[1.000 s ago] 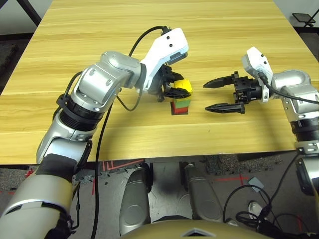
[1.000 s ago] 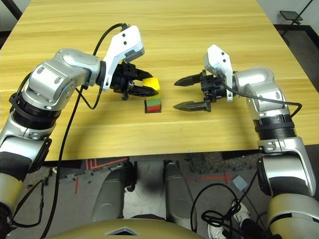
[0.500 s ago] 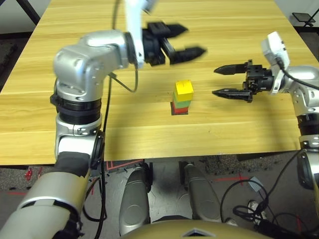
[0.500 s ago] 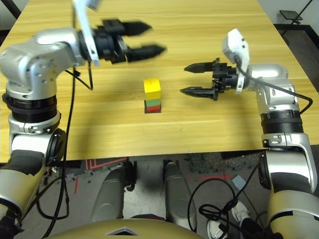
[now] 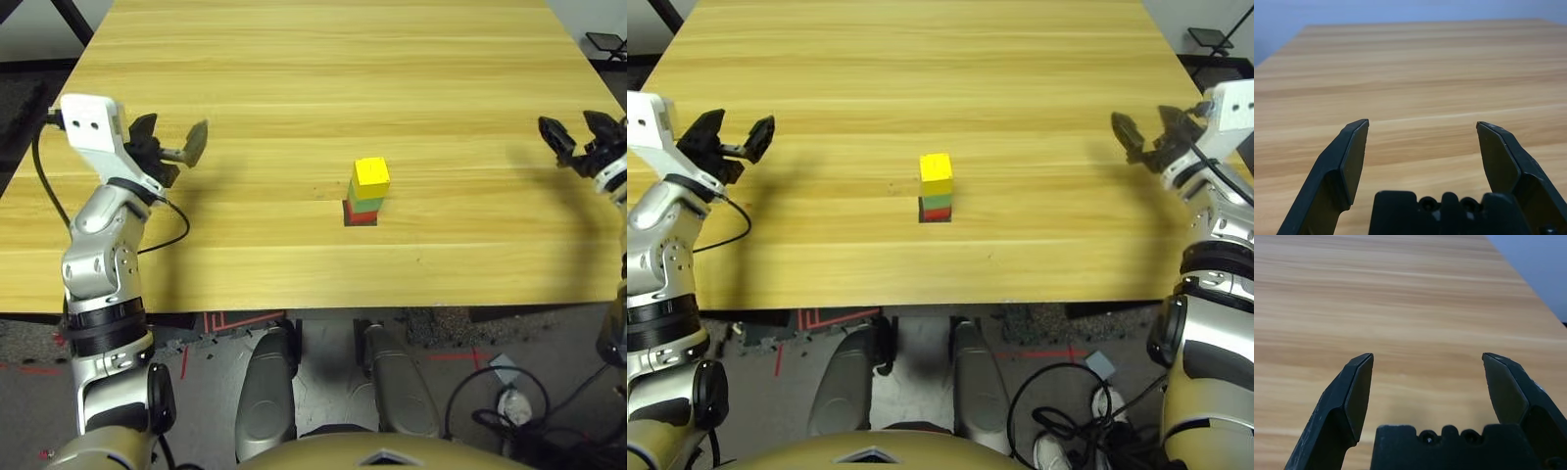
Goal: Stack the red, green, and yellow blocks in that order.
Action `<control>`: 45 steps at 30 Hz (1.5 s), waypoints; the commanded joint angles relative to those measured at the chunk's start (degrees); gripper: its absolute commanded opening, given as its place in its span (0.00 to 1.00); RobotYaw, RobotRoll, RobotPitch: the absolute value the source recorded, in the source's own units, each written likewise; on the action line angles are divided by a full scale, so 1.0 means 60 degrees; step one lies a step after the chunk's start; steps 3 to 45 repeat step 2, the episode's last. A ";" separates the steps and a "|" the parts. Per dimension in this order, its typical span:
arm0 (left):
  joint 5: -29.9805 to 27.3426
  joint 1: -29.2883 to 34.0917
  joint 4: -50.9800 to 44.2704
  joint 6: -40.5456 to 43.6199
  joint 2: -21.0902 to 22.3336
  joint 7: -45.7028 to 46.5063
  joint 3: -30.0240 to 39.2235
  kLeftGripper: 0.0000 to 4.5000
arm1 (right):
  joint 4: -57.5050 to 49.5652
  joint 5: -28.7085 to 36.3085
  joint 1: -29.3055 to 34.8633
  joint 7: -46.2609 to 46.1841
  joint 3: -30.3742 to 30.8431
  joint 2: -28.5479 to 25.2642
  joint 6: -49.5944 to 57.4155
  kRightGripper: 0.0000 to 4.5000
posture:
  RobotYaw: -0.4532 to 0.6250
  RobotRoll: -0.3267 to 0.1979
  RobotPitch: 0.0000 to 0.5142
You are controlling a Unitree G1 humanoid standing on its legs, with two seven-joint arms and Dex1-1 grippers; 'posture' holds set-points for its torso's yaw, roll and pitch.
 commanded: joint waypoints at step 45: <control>0.0209 0.0198 0.0689 -0.0700 -0.0126 0.0226 -0.0220 1.00 | 0.0546 -0.0018 0.0355 -0.0489 -0.0343 -0.0288 -0.0479 1.00 | 0.44 0.52 0.45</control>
